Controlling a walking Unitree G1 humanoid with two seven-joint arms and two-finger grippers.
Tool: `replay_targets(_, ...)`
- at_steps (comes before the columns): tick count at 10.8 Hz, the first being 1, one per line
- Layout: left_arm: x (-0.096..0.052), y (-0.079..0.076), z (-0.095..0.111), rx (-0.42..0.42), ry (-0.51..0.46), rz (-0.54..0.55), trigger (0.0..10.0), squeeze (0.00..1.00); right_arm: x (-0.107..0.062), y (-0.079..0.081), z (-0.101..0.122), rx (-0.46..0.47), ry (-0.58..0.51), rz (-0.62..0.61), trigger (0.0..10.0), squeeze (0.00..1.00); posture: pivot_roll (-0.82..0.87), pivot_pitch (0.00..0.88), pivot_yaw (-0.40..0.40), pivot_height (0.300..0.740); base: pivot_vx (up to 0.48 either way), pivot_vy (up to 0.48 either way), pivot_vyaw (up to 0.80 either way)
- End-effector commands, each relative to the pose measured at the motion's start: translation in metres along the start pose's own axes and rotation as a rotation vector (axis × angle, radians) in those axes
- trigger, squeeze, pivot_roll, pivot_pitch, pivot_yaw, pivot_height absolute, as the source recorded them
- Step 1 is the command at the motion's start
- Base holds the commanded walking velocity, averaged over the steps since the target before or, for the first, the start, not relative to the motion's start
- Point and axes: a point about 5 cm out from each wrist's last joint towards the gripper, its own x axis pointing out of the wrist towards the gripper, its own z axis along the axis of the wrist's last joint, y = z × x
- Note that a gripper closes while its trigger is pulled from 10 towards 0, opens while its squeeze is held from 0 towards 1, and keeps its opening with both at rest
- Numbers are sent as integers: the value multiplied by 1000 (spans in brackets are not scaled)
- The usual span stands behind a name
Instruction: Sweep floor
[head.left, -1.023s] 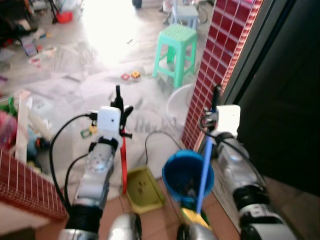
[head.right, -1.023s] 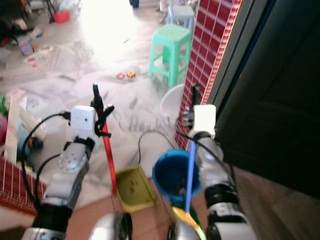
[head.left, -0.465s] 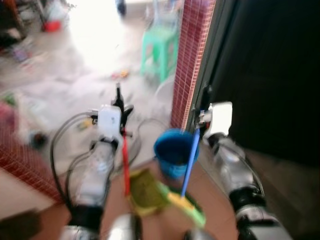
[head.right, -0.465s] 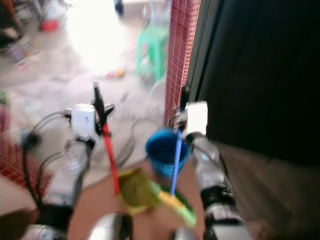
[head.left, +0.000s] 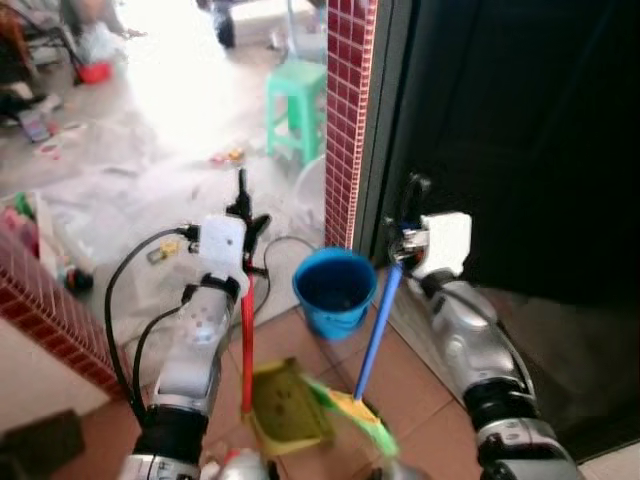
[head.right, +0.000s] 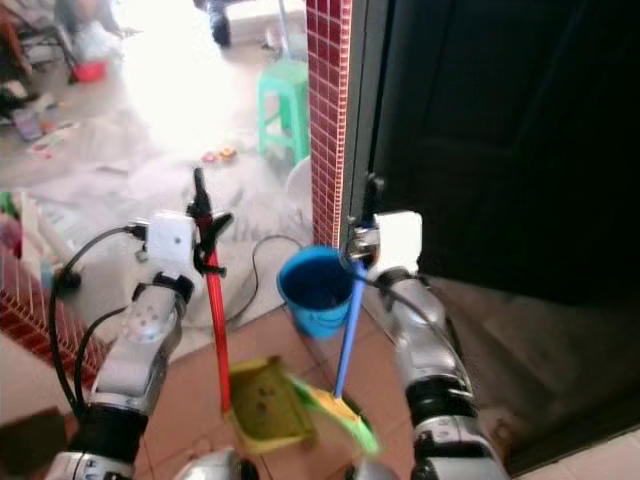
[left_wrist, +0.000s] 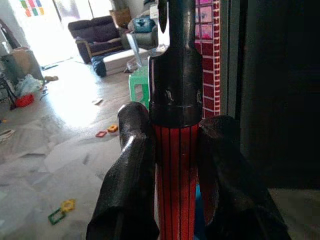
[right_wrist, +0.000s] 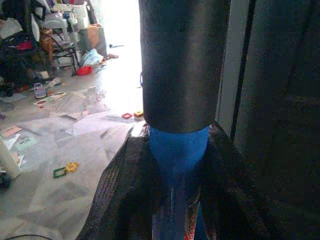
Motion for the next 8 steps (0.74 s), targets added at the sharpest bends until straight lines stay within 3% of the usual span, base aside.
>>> replay_targets(1, 1, 6, 6, 30, -35, 11, 10000, 0, 7, 7, 15, 7, -66, 22, 10000, 0, -27, 0, 39, 740, 0, 0, 0)
replay_targets(3, -2, 8, -2, 17, -8, 23, 10000, 0, 9, 15, 17, -24, -73, 56, 10000, 0, -28, 0, 43, 740, 0, 0, 0)
replay_targets(4, -2, 9, -4, -21, 7, 43, 10000, 0, 7, 18, 18, -26, -88, 82, 10000, 0, -28, 0, 44, 740, 0, 0, 681)
replay_targets(8, -4, 6, -2, -30, 9, -8, 10000, 0, 6, 13, 17, -8, -82, 57, 10000, 0, -26, 2, 36, 740, 0, 0, 656)
